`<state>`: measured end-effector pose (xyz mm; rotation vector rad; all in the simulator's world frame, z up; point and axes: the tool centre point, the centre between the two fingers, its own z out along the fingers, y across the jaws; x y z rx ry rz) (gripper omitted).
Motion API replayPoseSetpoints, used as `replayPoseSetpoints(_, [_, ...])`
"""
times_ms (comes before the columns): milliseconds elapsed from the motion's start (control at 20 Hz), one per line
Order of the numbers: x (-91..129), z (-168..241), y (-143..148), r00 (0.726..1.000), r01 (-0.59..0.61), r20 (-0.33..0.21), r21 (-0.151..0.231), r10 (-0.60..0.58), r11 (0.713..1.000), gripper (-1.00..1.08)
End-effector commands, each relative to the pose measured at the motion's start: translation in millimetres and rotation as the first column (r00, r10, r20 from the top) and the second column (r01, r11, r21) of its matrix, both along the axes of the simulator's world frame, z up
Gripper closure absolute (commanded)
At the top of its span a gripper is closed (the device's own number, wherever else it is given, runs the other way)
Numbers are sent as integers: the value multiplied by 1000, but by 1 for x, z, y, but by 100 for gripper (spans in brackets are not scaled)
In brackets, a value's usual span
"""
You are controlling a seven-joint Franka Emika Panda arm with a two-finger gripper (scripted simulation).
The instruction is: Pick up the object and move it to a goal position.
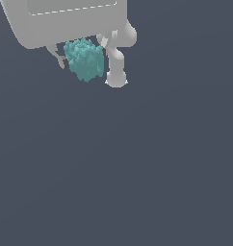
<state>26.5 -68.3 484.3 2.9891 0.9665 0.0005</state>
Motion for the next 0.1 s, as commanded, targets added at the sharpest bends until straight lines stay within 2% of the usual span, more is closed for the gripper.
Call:
replayPoseSetpoints(0, [0, 2, -1, 1000, 0, 0, 0, 0, 1000, 108])
replayPoseSetpoints(50, [0, 2, -1, 1000, 0, 0, 0, 0, 1000, 108])
